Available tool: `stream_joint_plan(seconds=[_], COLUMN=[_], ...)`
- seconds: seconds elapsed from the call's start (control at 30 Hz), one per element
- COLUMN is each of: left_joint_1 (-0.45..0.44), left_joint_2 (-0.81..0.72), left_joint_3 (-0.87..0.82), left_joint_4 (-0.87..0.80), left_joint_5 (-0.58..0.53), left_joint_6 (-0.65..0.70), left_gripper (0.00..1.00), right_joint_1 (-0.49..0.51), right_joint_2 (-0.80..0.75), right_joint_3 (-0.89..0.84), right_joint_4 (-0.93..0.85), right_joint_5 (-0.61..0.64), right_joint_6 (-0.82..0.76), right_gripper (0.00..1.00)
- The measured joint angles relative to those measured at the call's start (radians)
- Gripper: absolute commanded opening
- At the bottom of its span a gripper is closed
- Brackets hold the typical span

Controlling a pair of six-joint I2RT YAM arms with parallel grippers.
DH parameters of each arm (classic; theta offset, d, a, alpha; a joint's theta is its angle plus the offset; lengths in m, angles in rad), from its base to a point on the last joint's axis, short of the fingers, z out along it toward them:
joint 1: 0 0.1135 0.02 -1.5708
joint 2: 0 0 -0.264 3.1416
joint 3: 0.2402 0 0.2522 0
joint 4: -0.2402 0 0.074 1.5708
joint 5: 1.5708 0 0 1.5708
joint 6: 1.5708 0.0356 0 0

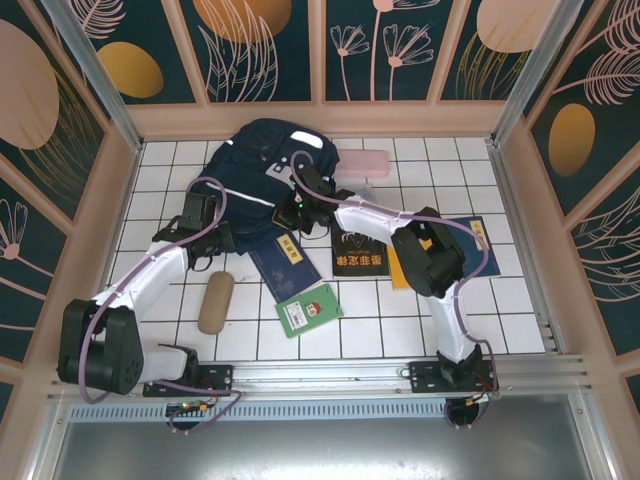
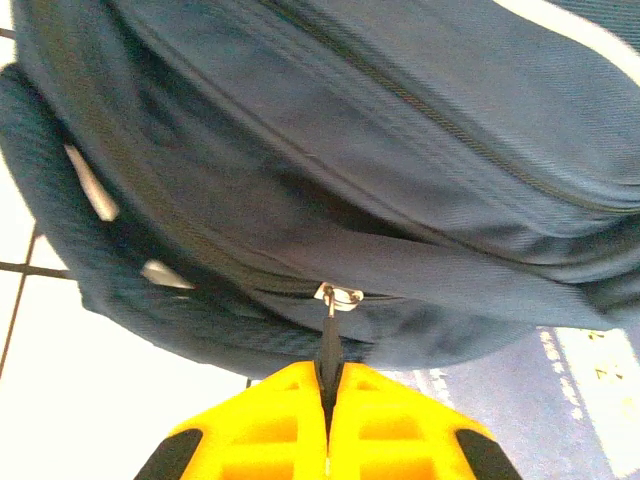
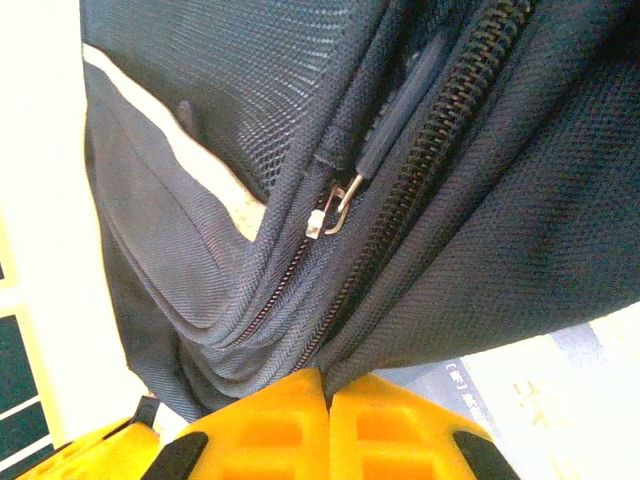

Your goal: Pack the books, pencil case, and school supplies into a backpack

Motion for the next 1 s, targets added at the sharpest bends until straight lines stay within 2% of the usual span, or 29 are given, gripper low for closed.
stream_joint_plan(seconds=[0.23,0.57,0.67,0.8,0.83,0.93,1.0], left_joint_1=[0.020,0.061,0.061,0.069,0.071,0.064,0.045], left_joint_2=[0.000,0.079,0.102,0.092,0.086,0.069,0.065], left_joint_3=[0.021,0.104,0.111,0.108,0.106,0.100,0.100], left_joint_4=[-0.040,-0.031,-0.016,0.018,0.031,0.063,0.079], left_joint_5=[-0.130,-0.141,-0.092,0.061,0.107,0.227,0.270], left_joint_6=[-0.002,0.005,0.023,0.044,0.050,0.058,0.062], left_gripper=[0.00,0.00,0.00,0.00,0.00,0.00,0.00], right_joint_1=[-0.053,-0.134,-0.170,-0.225,-0.240,-0.280,-0.306], right_joint_2=[-0.049,-0.103,-0.105,-0.103,-0.099,-0.079,-0.072], right_joint_3=[0.000,0.018,0.022,0.067,0.092,0.179,0.220], right_joint_4=[-0.053,-0.121,-0.149,-0.213,-0.229,-0.267,-0.264], right_joint_5=[0.010,0.009,0.010,0.016,0.022,0.068,0.109], right_joint_6=[-0.048,-0.153,-0.187,-0.240,-0.255,-0.293,-0.309], right_gripper=[0.00,0.00,0.00,0.00,0.09,0.49,0.58])
